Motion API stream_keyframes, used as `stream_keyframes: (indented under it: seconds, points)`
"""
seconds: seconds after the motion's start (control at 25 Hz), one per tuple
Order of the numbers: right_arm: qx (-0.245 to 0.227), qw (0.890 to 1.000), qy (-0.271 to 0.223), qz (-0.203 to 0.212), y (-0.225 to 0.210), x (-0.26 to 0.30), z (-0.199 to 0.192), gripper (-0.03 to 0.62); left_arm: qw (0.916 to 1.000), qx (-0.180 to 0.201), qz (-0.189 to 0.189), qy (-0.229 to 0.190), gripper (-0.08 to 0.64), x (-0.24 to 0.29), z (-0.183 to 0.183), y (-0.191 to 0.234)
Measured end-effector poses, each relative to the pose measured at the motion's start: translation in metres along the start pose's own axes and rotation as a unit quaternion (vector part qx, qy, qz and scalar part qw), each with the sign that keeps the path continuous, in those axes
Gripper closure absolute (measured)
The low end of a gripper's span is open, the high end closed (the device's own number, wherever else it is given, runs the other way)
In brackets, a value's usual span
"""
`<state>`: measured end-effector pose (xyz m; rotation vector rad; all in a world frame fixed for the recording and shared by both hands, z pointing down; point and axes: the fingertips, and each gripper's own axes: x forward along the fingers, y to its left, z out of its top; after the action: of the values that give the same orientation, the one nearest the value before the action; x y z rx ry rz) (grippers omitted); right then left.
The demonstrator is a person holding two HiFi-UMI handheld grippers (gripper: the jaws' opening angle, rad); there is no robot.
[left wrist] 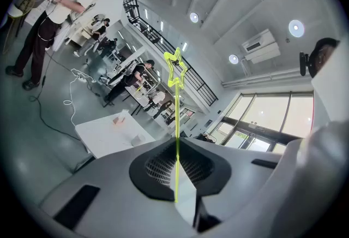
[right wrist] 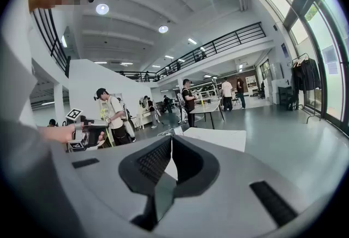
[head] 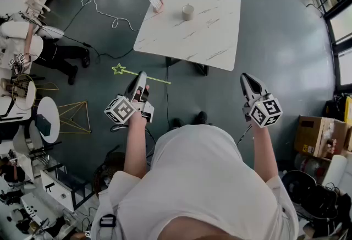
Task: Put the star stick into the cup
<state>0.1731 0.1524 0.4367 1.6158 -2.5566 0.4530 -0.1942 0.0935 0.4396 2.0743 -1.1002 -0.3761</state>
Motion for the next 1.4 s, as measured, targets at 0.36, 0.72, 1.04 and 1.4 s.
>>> stream_keyframes:
  seconds: [0.36, 0.72, 1.04, 1.4]
  points:
    - [0.004, 1.000, -0.006, 0.006, -0.002, 0.001, 0.001, 0.563, 1.0000, 0.003, 0.004, 0.000, 0.535, 0.000, -0.004, 0.005]
    - [0.012, 1.000, -0.011, 0.018, -0.005, -0.001, 0.001, 0.563, 0.9999, 0.003, 0.012, -0.002, 0.535, 0.000, -0.011, 0.000]
    - [0.031, 0.999, -0.014, 0.028, -0.025, -0.004, -0.001, 0.563, 0.9997, 0.004, 0.021, -0.014, 0.535, 0.005, -0.018, -0.008]
    - [0.038, 0.997, -0.014, 0.071, -0.052, -0.002, 0.000, 0.563, 0.9988, 0.010, 0.033, -0.033, 0.535, 0.016, -0.032, -0.024]
